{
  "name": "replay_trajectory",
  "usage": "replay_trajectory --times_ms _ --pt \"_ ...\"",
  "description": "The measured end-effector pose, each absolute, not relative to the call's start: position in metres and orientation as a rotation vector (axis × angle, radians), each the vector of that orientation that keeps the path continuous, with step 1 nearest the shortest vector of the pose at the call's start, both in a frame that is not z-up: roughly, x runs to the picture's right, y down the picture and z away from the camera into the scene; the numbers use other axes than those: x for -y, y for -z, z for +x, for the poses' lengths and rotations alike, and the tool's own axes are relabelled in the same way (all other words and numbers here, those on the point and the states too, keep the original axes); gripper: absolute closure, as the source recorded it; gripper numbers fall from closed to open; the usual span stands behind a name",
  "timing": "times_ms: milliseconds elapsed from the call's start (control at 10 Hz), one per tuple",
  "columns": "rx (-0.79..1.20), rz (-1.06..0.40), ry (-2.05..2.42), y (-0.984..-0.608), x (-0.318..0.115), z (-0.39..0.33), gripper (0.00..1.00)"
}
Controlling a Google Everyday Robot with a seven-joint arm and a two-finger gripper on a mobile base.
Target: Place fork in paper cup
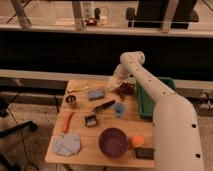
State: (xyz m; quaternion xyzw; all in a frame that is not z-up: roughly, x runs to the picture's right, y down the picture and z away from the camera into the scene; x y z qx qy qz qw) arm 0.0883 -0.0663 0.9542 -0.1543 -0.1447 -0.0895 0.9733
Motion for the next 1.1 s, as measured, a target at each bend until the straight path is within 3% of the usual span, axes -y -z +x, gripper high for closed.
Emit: replay_trajectory --times_ms 300,500,900,1100 --pt "0.294 -0.321 0.168 -0.951 0.063 0.098 0.53" --pt "0.297 -0.328 0.172 -0.95 0.059 0.097 0.61" --pt "0.304 -0.341 0.162 -0.944 0.055 0.107 0.62" --pt "0.304 -0.348 0.158 -0.942 0.052 0.115 0.68"
